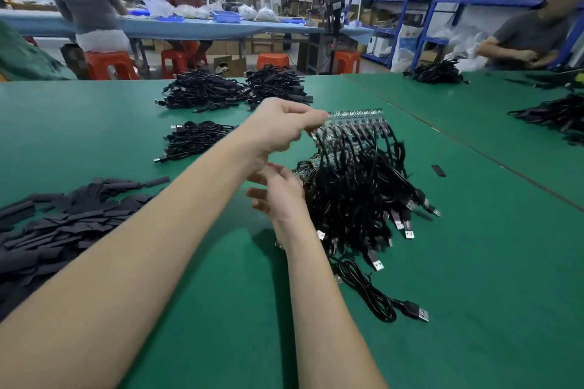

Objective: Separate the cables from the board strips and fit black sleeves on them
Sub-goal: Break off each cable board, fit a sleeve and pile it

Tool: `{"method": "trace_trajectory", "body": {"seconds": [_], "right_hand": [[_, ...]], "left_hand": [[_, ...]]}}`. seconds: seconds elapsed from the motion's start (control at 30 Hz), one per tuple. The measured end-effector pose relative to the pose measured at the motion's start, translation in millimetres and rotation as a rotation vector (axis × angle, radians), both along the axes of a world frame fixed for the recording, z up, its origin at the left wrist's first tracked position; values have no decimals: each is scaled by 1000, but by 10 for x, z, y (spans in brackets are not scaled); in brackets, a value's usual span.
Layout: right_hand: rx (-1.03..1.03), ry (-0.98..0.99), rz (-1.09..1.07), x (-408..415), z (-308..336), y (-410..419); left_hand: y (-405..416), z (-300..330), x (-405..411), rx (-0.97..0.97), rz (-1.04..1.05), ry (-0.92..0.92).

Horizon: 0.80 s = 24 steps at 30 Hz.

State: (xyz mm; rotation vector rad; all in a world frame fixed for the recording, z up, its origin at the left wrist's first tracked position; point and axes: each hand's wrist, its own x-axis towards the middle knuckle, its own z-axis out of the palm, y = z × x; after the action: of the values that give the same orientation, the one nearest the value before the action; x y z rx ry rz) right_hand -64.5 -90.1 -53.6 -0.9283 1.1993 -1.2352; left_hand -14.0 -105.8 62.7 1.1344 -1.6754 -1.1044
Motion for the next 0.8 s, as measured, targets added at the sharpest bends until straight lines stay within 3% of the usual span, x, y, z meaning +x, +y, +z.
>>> {"method": "trace_trajectory", "body": {"seconds": [0.17, 0.3, 0.4, 0.5, 0.67, 0.8], "right_hand": [[20, -55, 22, 39, 60, 18], [162, 67, 105, -40, 54, 133], [105, -200, -50, -179, 117, 199], [40, -549, -31, -260, 233, 271], [-20, -208, 195, -328, 251, 261], [-157, 191, 534, -420, 305, 218]], "left_hand": [[122, 63, 597, 67, 12, 171], [230, 44, 1145, 179, 57, 377], [316, -65, 1549, 251, 88, 444], [423, -284, 1815, 332, 143, 326], [535, -534, 1958, 359, 219, 92], [567, -602, 1979, 279, 295, -130]]}}
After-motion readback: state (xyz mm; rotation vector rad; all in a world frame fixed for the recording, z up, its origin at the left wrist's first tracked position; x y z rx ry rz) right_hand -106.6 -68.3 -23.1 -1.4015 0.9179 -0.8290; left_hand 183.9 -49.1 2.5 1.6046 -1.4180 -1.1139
